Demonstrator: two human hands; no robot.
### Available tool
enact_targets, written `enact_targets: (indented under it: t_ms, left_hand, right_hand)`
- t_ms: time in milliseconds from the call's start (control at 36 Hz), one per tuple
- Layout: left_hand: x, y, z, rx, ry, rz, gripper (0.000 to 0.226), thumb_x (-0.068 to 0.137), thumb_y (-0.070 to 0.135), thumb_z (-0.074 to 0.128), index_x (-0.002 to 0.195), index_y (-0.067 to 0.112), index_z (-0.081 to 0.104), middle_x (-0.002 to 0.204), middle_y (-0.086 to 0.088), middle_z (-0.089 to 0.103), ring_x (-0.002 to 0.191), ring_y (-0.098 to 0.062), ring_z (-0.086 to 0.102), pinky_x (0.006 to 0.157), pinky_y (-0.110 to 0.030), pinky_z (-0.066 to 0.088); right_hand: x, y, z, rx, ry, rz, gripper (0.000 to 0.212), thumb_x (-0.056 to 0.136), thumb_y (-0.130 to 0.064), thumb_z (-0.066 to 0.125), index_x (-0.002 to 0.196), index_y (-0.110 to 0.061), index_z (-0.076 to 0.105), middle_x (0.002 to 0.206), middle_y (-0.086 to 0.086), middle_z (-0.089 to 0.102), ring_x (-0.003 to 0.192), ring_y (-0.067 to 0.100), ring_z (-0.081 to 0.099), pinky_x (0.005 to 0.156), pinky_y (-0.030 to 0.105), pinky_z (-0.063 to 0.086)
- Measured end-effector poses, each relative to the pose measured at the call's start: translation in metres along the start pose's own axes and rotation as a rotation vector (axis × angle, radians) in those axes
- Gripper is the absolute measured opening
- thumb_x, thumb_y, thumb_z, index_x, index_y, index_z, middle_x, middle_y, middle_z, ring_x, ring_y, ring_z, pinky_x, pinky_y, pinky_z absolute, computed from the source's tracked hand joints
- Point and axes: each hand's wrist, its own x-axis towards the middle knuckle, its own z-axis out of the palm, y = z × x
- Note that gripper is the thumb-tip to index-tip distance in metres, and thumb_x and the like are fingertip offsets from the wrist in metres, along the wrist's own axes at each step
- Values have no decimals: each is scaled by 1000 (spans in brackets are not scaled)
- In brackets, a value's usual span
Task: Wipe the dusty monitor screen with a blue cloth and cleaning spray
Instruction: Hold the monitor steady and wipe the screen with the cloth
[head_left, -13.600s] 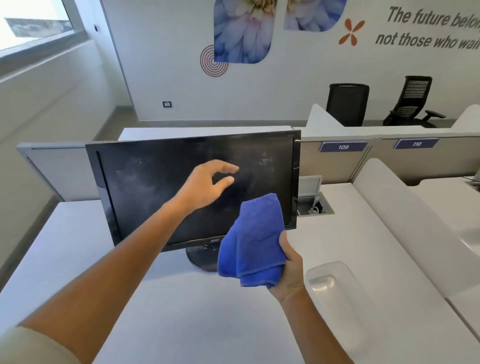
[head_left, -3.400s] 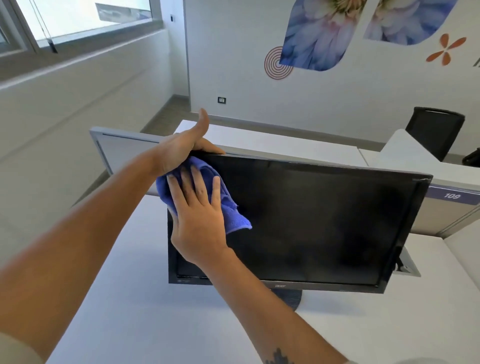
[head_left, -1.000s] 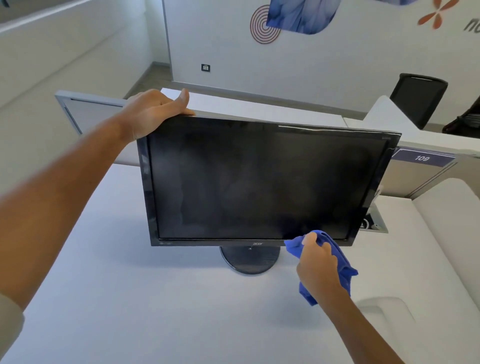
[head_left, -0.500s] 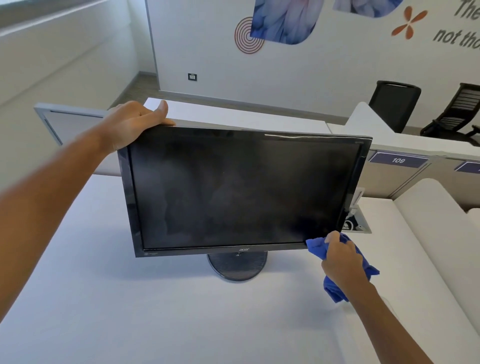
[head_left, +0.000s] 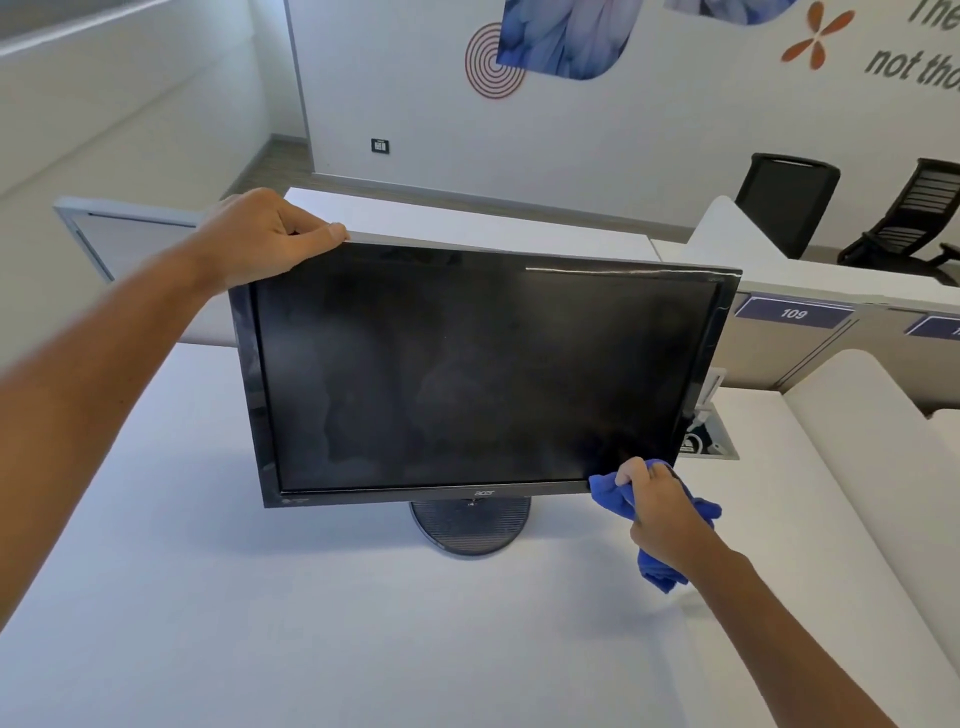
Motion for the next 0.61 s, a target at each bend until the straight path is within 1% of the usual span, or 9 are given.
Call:
enact_targets:
  t_ms: [56, 139, 222, 250, 278, 333, 444, 528, 611]
  left_hand:
    - [0, 4, 0, 9, 3, -7, 39, 106, 54, 63, 123, 26, 86, 113, -4, 82, 107, -40, 71, 108, -61, 56]
    - [0, 7, 0, 18, 13, -11, 40, 106, 54, 64, 121, 25, 87, 124, -6, 82, 106, -32, 70, 107, -54, 57]
    - [-1, 10, -2, 38, -2, -4, 42, 106, 56, 62, 120, 25, 87, 110, -1, 82, 104, -36, 71, 106, -58, 58]
    - [-1, 10, -2, 43, -7, 0, 43, 106, 57, 62, 120, 25, 87, 106, -1, 82, 103, -39, 71, 104, -60, 58]
    - [-1, 11, -2, 45, -9, 3, 44, 106, 58, 62, 120, 25, 87, 104, -3, 83, 101, -41, 71, 103, -60, 59]
    - [1, 9, -1, 47, -6, 9, 43, 105, 59, 62, 119, 26, 87, 101, -5, 84, 100, -43, 70, 102, -60, 59]
    - [1, 4, -2, 65, -15, 15, 44, 105, 62, 62, 118, 29, 87, 92, -4, 81, 95, -43, 68, 100, -61, 59]
    - [2, 2, -3, 69, -26, 21, 47, 104, 65, 61, 118, 28, 87, 99, -13, 82, 99, -45, 69, 100, -63, 59]
    - [1, 3, -2, 63, -38, 29, 59, 97, 76, 63, 120, 27, 87, 104, -7, 83, 102, -43, 71, 101, -62, 60]
  right_hand:
    - [-1, -6, 7, 0, 3, -20, 48, 86, -6, 65, 129, -18, 48, 126, 11, 46, 112, 32, 57, 91, 38, 52]
    - [7, -24, 13, 19, -3, -45, 48, 88, -11, 69, 129, -19, 47, 127, 10, 48, 111, 30, 58, 89, 32, 48]
    - [10, -43, 10, -45, -71, -14, 54, 95, -28, 75, 136, -25, 41, 129, -3, 52, 113, 20, 61, 92, 26, 43]
    - [9, -46, 11, -44, -59, -15, 54, 94, -28, 76, 135, -26, 40, 128, -3, 51, 110, 19, 60, 91, 26, 43]
    - [6, -49, 13, -21, -38, -34, 52, 92, -23, 74, 133, -26, 42, 127, -1, 51, 106, 20, 56, 89, 27, 44]
    - [0, -52, 19, 29, -7, -83, 46, 87, -11, 68, 127, -22, 46, 123, 6, 47, 107, 26, 55, 87, 31, 45]
    - [-4, -78, 25, 63, 15, -139, 43, 86, -8, 65, 124, -19, 47, 113, 4, 35, 110, 32, 55, 85, 34, 43]
    - [-7, -102, 29, 80, 24, -161, 41, 87, -7, 63, 124, -16, 48, 119, 8, 43, 112, 35, 56, 85, 34, 43]
    - [-12, -126, 35, 112, 19, -178, 40, 87, -6, 63, 124, -15, 49, 125, 13, 46, 114, 37, 56, 86, 35, 42]
